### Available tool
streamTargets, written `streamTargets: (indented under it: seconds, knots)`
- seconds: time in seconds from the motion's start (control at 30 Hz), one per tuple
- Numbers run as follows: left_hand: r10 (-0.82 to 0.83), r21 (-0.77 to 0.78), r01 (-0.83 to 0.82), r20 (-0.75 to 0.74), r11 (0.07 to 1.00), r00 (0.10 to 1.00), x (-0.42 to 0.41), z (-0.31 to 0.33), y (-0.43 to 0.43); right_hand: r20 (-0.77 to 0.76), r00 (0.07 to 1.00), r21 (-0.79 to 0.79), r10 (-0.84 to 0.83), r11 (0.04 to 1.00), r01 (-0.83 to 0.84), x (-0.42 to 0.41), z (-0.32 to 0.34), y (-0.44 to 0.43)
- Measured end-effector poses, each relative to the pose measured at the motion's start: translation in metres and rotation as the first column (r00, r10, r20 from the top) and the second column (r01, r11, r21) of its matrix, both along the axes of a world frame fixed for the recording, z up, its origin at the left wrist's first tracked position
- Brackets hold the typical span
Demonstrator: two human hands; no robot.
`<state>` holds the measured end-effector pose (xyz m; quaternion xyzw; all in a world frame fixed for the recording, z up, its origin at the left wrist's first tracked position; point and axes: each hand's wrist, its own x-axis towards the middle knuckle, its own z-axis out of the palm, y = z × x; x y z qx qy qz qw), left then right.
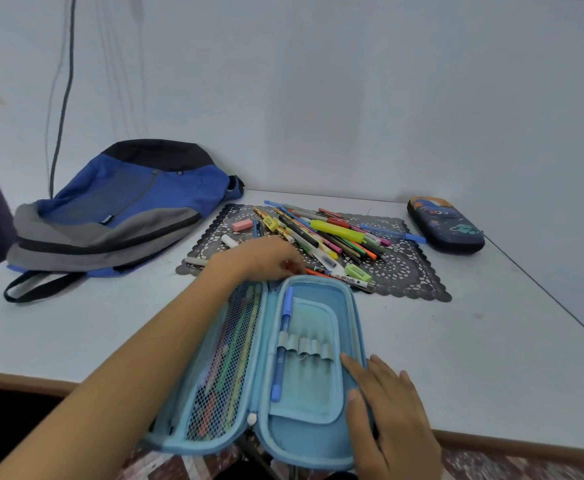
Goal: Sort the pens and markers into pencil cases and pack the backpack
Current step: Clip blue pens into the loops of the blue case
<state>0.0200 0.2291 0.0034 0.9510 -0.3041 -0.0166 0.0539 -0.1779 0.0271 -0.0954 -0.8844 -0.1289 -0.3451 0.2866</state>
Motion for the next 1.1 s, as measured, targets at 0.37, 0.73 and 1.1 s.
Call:
streamTargets:
  seconds: [0.37,0.73,1.1]
  knots:
    - [-0.063,-0.033,0.063,0.021,0.997,0.998,-0.004,0.005,-0.003,0.015,1.000,0.005,-0.020,1.000,0.019,0.000,-0.001,-0.001]
    - [0.335,-0.592,-0.188,0.147,0.783,0.931,-0.015,0.050,-0.006,-0.002,1.000,0.020,-0.017,1.000,0.017,-0.001,0.000,-0.001]
    - [0.195,-0.581,-0.436,-0.431,0.687,0.881,-0.033,0.038,-0.031,-0.037,0.999,0.049,-0.018,0.999,0.020,-0.003,0.001,0.001]
